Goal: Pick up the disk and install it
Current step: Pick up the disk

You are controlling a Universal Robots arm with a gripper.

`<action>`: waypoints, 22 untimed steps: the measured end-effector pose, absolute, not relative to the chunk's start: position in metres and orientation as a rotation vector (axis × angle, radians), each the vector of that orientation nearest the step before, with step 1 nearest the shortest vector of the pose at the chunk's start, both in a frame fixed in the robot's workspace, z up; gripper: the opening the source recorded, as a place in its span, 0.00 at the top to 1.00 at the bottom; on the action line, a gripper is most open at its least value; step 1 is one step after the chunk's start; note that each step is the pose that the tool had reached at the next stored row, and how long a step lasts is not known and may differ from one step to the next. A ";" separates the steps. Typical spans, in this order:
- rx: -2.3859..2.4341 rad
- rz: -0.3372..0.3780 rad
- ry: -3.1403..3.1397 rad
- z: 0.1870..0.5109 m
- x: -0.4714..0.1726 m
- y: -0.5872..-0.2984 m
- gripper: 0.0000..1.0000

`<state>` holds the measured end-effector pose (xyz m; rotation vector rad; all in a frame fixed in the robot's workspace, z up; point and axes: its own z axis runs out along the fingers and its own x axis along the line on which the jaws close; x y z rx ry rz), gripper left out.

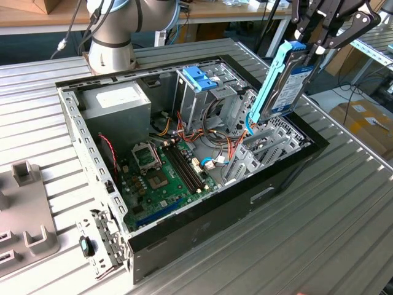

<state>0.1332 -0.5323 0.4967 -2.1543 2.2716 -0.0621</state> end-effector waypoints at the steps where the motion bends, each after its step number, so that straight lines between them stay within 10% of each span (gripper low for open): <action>1: -2.154 -0.062 2.272 0.497 0.133 -0.534 0.65; 22: -2.151 -0.069 2.268 0.496 0.125 -0.554 0.65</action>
